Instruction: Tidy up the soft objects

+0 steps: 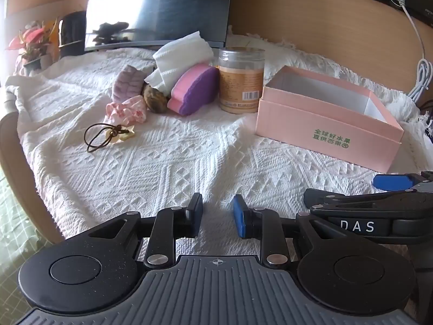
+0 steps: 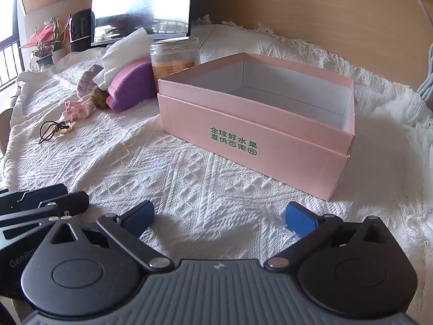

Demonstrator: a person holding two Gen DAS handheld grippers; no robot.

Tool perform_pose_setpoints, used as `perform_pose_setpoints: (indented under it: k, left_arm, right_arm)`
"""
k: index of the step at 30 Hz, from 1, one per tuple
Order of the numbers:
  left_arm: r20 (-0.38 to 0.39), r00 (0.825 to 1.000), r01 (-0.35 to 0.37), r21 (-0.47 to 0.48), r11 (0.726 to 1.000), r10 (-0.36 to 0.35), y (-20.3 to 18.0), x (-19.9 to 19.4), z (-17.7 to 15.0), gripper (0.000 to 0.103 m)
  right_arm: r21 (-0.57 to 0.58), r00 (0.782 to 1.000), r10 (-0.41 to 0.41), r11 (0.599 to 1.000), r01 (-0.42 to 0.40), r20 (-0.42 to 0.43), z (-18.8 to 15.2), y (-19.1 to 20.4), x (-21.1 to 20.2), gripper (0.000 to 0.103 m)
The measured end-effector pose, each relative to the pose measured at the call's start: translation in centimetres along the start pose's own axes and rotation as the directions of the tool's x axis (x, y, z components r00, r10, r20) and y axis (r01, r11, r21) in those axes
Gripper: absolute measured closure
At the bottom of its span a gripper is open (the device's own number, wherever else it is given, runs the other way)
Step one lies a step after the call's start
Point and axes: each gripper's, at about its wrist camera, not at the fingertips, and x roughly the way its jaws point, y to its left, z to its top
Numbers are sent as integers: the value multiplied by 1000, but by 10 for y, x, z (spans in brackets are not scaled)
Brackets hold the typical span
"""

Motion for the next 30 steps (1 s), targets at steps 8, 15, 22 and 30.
perform_pose_setpoints:
  k: [8,15,22,30]
  left_arm:
    - [10,1000,-7,6,1000,7,-6,-2,-3,75]
    - [14,1000,-4,11,1000,4,-4,1,-2,75]
    - [15,1000,2,10,1000,-2,-2,0,-2,75]
    - [16,1000,3,9,1000,-4,-2,-1,-2,75]
  right_arm:
    - [7,1000,6,1000,-6,0,0,0,0,0]
    - [8,1000,7,1000,-7,0,0,-1,0,0]
    - [8,1000,7,1000,-7,0,0,-1,-1,0]
    - [8,1000,7,1000,-7,0,0,-1,-1,0]
